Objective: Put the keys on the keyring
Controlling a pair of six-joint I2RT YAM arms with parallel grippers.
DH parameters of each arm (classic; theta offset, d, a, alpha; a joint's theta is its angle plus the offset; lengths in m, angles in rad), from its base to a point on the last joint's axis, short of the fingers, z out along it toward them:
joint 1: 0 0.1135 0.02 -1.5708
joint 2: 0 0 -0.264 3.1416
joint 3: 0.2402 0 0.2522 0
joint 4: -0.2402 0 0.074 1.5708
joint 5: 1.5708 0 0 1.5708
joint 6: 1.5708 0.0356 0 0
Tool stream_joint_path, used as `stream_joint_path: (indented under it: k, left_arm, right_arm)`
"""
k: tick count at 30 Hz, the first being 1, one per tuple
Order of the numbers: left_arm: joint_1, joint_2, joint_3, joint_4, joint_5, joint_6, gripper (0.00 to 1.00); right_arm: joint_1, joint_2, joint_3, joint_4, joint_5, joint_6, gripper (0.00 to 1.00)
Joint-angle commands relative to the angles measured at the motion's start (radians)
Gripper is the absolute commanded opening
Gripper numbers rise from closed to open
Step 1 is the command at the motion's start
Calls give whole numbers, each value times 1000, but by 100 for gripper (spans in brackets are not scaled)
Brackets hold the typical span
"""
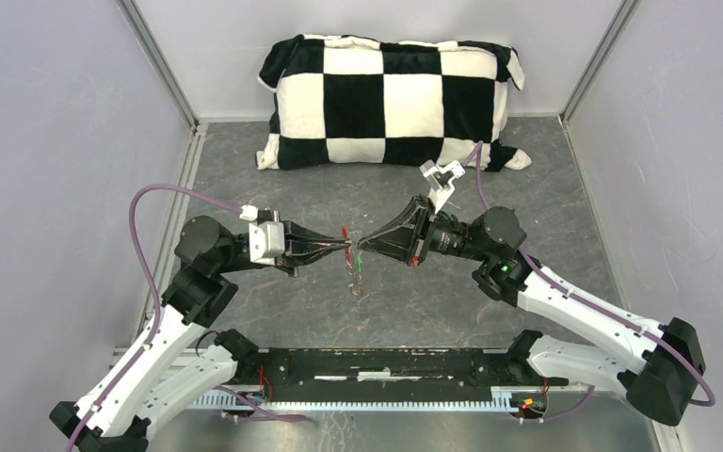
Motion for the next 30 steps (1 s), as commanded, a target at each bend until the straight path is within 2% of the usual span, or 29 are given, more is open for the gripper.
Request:
stream_joint_path:
  k: [1, 4, 9, 15, 21, 24, 27, 30]
  left_arm:
    - [0, -5, 13, 54, 7, 38, 2]
    - [-2, -3, 13, 57, 15, 34, 2]
    - [-1, 1, 18, 54, 26, 38, 2]
    - [-1, 0, 19, 46, 33, 45, 2]
    - [-1, -5, 26, 33, 42, 46, 2]
    - [-2, -6, 27, 29, 48, 41, 2]
    - [-1, 0, 29, 29, 59, 25, 2]
    - [-1, 8, 29, 45, 73, -13, 2]
  right_arm:
    - [-6, -1, 15, -33, -39, -24, 0]
    - [-5, 27, 35, -42, -66, -11, 4]
    - [-5, 58, 103, -118, -110, -50, 16]
    - [-12, 54, 230, -320, -98, -221, 27]
    - [-24, 57, 384, -662, 5, -491, 35]
    - [-22, 62, 440, -756, 37, -588, 45]
    - [-23, 48, 457, -755, 18, -655, 49]
    - [-23, 5, 379, -581, -57, -676, 50]
